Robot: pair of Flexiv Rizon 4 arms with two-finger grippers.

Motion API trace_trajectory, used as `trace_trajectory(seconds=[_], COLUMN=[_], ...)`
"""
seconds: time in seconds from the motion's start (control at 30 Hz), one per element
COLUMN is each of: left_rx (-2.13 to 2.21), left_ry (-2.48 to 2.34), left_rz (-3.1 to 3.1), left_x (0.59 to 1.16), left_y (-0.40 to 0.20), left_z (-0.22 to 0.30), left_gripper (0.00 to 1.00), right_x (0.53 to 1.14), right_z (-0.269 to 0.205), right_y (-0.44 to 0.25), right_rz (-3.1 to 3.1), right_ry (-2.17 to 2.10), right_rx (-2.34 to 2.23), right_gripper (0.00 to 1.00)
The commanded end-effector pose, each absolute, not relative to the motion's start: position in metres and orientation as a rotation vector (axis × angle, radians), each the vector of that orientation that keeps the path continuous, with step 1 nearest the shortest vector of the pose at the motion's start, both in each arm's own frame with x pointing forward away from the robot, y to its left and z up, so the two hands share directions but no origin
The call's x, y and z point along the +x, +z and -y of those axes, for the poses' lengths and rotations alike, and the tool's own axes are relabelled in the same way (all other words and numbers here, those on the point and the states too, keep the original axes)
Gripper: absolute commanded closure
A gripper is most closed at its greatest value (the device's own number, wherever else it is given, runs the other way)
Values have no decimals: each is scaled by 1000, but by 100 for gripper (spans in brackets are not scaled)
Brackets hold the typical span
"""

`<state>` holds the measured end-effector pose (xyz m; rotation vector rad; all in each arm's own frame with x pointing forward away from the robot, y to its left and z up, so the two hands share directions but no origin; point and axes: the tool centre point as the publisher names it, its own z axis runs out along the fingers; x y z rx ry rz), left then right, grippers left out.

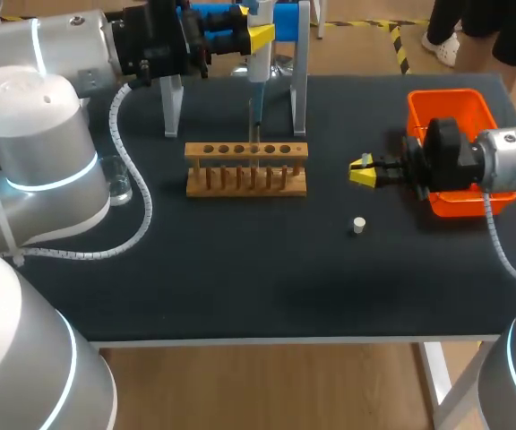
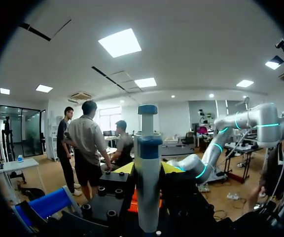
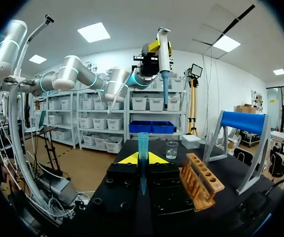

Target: Invert the test tube, pick up the pipette, mount the tip to pipette, aspirate from beaker and dispense into the tube, eject the tip, return the pipette, and cap with the stopper.

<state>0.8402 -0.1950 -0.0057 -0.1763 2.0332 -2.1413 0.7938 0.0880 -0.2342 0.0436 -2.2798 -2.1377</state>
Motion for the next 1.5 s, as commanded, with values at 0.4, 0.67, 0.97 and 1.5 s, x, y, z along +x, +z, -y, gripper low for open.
trace_trajectory(seconds=[0.4, 0.67, 0.97, 1.5], left_rx=[-172, -172, -172, -172], left_ry=[-2143, -2143, -2143, -2143], left_rz=[-2035, -2035, -2035, -2035], left_x=[840, 840, 840, 840], left_y=[-6, -6, -6, -6], left_z=[194, 194, 194, 194], left_gripper=[100, 100, 100, 100], right_x=[808, 817, 827, 832], right_z=[-136, -160, -181, -209], right_y=[-223, -221, -218, -224], right_rz=[2238, 2230, 2232, 2230], right_ry=[-2158, -2156, -2141, -2123], right_rx=[33, 63, 82, 119], right_gripper=[100, 100, 100, 100])
